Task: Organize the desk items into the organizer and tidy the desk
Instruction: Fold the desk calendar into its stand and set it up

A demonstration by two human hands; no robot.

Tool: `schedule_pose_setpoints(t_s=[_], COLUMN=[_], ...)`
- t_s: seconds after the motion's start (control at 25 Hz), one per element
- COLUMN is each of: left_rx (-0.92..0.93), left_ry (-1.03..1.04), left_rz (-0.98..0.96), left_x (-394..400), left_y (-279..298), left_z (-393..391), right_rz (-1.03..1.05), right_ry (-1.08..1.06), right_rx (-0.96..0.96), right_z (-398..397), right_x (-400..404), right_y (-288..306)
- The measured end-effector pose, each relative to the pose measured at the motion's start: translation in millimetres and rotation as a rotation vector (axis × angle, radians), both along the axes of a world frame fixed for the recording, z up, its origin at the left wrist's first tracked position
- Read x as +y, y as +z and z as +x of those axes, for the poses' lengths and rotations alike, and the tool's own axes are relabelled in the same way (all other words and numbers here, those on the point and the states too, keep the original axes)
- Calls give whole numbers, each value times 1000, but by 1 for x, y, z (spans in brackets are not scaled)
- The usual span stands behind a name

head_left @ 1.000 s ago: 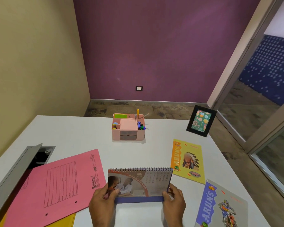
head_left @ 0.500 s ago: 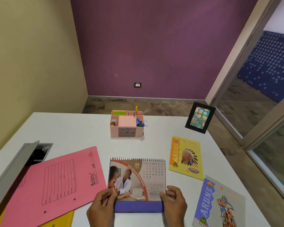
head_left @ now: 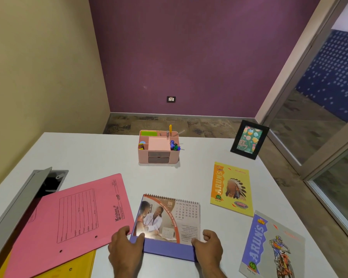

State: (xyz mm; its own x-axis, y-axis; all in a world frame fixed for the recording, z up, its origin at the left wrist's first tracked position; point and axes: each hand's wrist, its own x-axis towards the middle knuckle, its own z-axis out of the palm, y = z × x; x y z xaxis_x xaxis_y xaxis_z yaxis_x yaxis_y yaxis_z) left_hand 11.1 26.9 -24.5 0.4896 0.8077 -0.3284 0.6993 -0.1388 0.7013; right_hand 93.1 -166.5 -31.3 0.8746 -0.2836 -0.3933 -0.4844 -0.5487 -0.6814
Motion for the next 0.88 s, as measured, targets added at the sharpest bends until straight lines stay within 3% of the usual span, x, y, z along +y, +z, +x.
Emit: schedule_pose_setpoints(t_s=[0.16,0.44,0.56,0.68,0.88], left_rx=[-49,-122,-93,-114,-254], left_ry=[-15,26,13,7,-45], left_rz=[-105,-95,-66,-154,-193], left_x=[3,-2,-1,5,3], left_y=[-2,3,-2,-8,12], left_z=[8,10,10,5,6], right_rz=[-17,-51,54,202,301], right_ry=[38,68,41,27,113], right_rx=[74,105,115,148,-31], right_z=[8,16,18,21,34], right_x=[2,-8,-13,-19,-30], right_y=[-1,-4,-2,3,20])
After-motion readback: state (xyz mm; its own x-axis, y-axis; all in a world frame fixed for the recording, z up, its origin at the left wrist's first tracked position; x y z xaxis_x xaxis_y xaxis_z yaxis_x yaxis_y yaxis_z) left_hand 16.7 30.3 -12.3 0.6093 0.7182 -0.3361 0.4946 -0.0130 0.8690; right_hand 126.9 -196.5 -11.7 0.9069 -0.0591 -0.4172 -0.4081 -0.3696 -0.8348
